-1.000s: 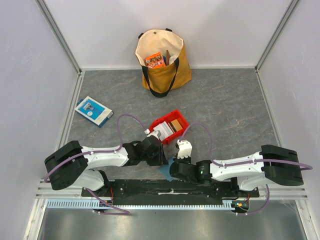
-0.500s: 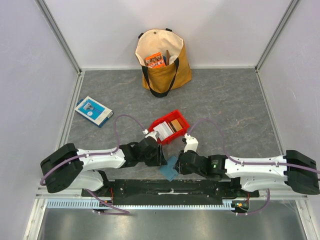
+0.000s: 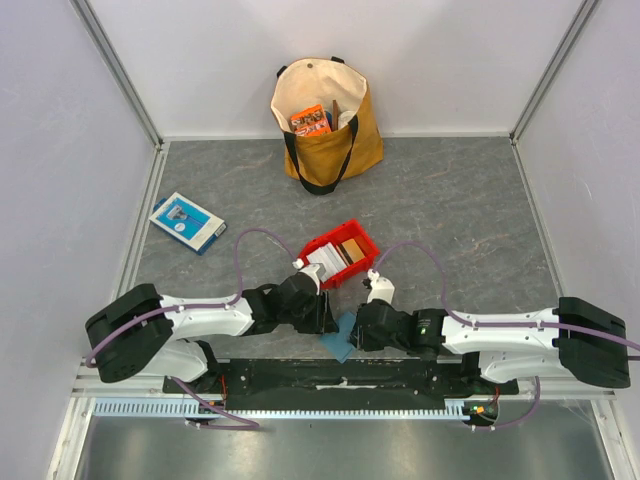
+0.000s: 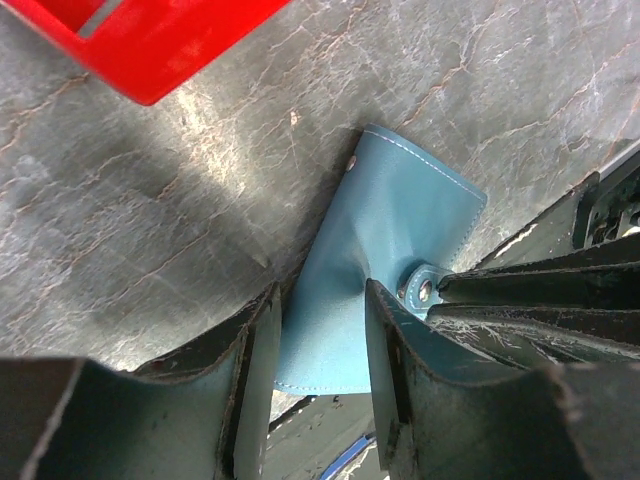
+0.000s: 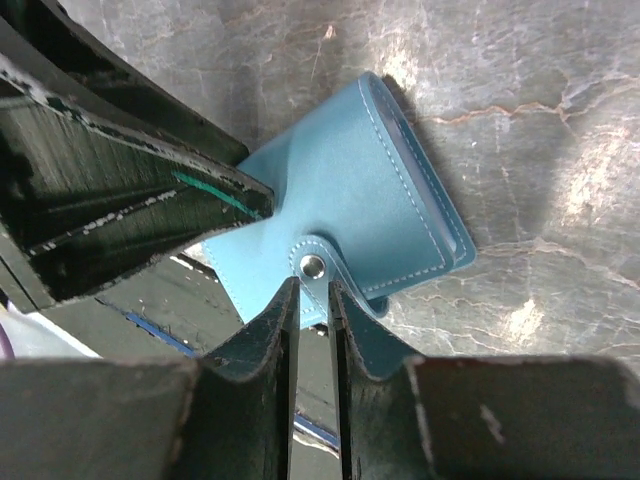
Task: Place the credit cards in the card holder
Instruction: Close the card holder at the corner of the board.
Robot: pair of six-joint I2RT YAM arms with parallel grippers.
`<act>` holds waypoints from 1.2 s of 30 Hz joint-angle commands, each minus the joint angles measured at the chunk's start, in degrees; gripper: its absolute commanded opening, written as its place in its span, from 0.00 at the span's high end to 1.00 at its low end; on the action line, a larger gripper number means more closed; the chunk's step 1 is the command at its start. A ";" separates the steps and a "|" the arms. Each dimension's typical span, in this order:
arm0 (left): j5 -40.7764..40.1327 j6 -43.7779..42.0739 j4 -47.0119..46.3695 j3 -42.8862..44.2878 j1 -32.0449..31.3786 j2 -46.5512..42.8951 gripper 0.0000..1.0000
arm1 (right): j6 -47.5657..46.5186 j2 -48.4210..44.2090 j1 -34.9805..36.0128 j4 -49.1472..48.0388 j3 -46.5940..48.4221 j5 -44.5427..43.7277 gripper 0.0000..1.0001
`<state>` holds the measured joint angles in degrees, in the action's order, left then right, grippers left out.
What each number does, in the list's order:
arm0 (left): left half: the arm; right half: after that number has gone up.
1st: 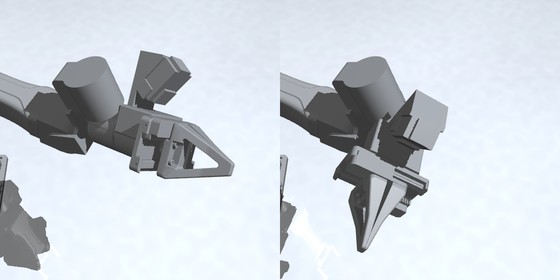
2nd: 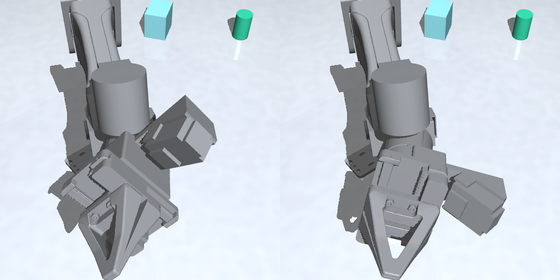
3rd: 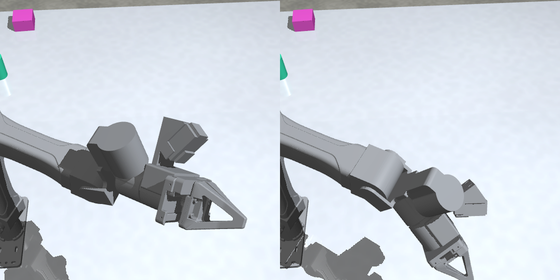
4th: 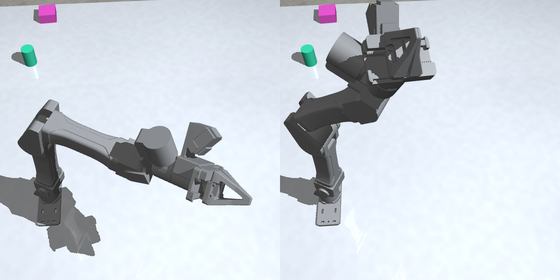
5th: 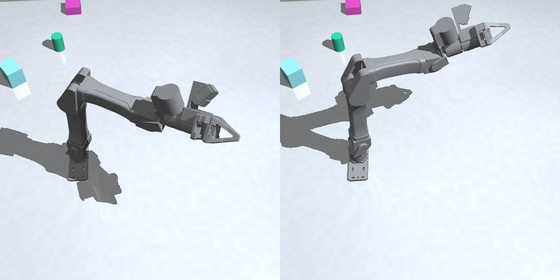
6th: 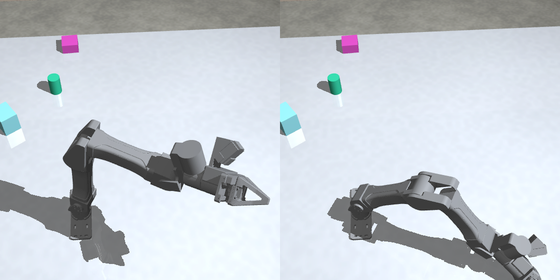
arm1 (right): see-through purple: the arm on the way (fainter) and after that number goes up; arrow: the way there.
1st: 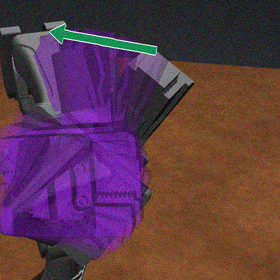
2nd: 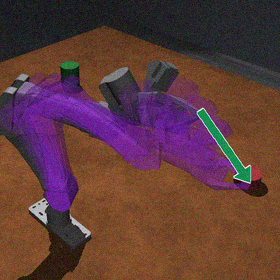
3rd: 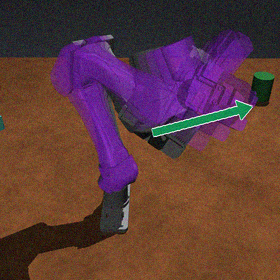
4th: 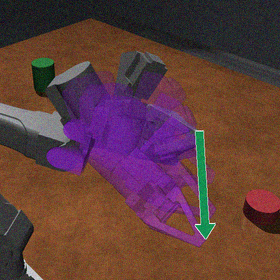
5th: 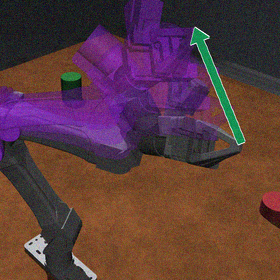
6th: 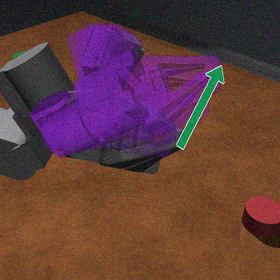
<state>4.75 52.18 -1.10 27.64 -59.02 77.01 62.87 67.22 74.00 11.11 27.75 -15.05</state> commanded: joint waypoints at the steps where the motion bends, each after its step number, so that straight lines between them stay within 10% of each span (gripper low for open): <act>1: -0.01 -2.79 2.16 -0.30 -0.39 2.53 0.54 | -0.55 -1.56 -0.87 -2.76 0.20 -0.68 0.76; 36: -0.18 -1.73 2.07 0.66 -0.92 4.02 0.57 | 1.46 -2.62 -3.25 -4.53 -3.40 2.57 0.83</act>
<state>5.74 52.21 -3.07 28.42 -59.29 79.18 64.05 65.30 70.85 7.75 24.73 -13.43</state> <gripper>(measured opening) 0.434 0.159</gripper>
